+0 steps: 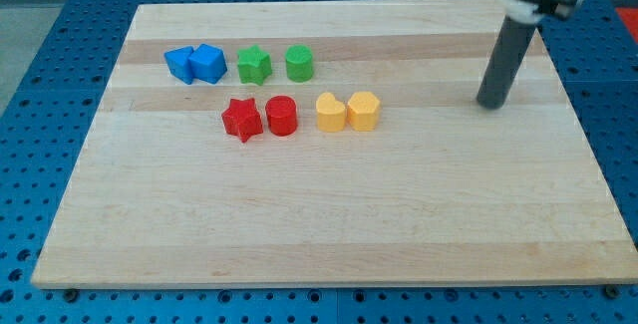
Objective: Place the yellow blocks on top of the red blocks
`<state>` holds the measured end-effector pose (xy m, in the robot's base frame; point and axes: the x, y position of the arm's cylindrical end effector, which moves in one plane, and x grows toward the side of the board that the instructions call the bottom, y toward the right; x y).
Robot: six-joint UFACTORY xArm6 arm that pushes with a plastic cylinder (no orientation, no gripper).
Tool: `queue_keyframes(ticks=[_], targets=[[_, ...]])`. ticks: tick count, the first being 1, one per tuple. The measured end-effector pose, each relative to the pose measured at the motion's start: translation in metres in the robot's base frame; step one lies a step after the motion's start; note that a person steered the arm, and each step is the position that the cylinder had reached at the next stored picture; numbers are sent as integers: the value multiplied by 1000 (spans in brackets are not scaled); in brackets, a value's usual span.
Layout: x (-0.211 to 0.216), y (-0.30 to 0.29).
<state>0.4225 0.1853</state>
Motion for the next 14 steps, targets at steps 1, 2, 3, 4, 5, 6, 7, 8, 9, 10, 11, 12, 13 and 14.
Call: queue_keyframes(ticks=[1,2,3,4,5,6,7,8,9,10,11,12,13,14], targets=[[9,-32],[12,-76],[14,-115],[14,-140],[14,-141],[14,-118],[2,-120],[-16,-124],[-17,-136],[-17,-164],[-19,-190],[-20,-200],[-23,-202],[-42,-216]])
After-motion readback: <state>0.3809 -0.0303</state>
